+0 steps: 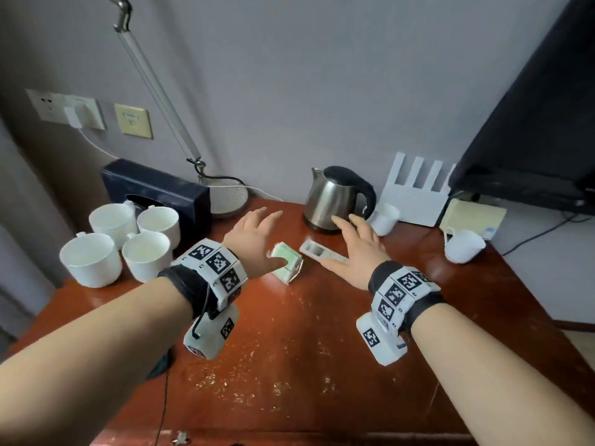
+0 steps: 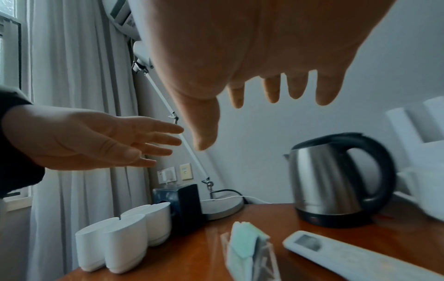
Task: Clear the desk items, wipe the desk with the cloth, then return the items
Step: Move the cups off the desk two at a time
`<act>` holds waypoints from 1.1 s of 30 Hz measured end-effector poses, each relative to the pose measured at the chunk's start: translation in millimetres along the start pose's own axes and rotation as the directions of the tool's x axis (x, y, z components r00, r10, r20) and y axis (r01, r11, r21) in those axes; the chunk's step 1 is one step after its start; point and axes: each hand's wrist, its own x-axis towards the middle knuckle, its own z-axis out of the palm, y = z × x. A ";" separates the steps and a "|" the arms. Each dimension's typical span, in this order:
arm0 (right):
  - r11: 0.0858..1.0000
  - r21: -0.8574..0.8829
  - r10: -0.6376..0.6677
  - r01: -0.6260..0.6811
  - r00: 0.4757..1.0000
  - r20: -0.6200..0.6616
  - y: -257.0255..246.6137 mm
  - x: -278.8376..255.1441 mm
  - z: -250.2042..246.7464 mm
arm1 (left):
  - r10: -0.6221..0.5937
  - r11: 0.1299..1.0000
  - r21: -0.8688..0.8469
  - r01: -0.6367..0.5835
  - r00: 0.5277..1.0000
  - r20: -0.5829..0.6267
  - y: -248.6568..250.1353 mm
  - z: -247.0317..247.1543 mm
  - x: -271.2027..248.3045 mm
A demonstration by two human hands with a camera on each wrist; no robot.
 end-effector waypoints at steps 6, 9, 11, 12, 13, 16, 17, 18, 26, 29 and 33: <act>0.996 -0.008 0.089 -0.089 0.996 -0.015 83.4 -25.7 -27.0 | 0.113 0.993 -0.042 -0.110 0.990 0.083 77.6 31.6 21.0; 0.991 -0.001 0.132 -0.133 0.991 -0.013 116.3 -26.9 -34.4 | 0.148 0.989 -0.028 -0.146 0.984 0.095 102.7 41.6 41.5; 0.986 -0.001 0.167 -0.167 0.986 -0.005 136.5 -22.6 -38.5 | 0.168 0.986 -0.018 -0.167 0.978 0.120 116.6 47.1 56.1; 0.983 0.005 0.184 -0.184 0.983 -0.002 146.1 -19.5 -40.5 | 0.181 0.983 -0.010 -0.182 0.974 0.139 123.2 50.2 63.9; 0.979 0.015 0.202 -0.202 0.979 0.000 154.8 -16.5 -42.6 | 0.198 0.980 -0.006 -0.200 0.968 0.155 129.5 53.4 71.7; 0.963 0.031 0.269 -0.269 0.963 0.020 180.7 -8.2 -50.5 | 0.236 0.971 0.003 -0.240 0.954 0.187 148.3 65.3 101.3; 0.958 0.026 0.286 -0.287 0.958 0.032 189.9 -5.6 -53.6 | 0.241 0.969 0.010 -0.248 0.951 0.193 154.3 70.1 111.4; 0.953 0.021 0.302 -0.303 0.953 0.039 199.8 -2.2 -56.6 | 0.242 0.968 0.022 -0.251 0.949 0.204 160.2 75.3 121.9; 0.911 0.003 0.413 -0.413 0.909 0.053 297.7 44.4 -82.3 | 0.186 0.973 0.079 -0.219 0.936 0.299 208.9 121.1 202.0; 0.915 -0.024 0.403 -0.403 0.913 0.064 341.5 73.6 -89.9 | 0.125 0.981 0.107 -0.165 0.943 0.308 232.1 143.1 231.8; 0.922 -0.078 0.386 -0.379 0.914 0.126 397.3 114.5 -92.1 | 0.031 0.988 0.134 -0.074 0.954 0.299 263.9 173.6 275.3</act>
